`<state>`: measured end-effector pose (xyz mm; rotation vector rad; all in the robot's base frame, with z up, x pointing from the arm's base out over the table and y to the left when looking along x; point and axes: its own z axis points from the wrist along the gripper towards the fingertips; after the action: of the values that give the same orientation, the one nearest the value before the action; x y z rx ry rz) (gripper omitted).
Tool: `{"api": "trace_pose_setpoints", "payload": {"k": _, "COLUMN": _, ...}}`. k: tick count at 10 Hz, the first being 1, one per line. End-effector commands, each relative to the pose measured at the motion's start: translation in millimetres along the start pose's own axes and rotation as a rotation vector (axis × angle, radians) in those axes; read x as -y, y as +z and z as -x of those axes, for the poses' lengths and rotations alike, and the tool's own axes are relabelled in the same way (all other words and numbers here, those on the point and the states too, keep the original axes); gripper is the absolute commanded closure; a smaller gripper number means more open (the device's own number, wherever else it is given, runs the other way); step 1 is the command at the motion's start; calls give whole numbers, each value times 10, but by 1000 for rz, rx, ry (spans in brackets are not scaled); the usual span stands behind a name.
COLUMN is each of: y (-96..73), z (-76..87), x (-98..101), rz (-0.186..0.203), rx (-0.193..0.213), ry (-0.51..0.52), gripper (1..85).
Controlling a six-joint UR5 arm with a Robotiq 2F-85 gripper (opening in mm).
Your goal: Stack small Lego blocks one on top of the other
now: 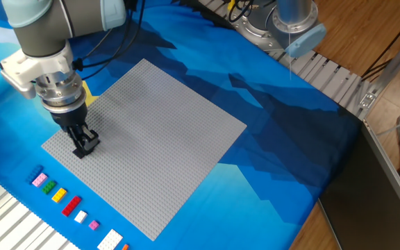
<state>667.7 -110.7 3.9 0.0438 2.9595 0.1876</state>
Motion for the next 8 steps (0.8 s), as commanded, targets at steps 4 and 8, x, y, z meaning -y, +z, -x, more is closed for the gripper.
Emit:
{"api": "trace_pose_setpoints", "payload": {"k": 4, "y": -14, "z": 45, "x": -62, "rz": 31, "rx": 15, "ry": -9, "gripper": 570}}
{"api": "trace_pose_setpoints", "payload": {"k": 8, "y": 3, "z": 60, "x": -55, "rz": 32, "rx": 20, "ry": -16, "gripper": 567}}
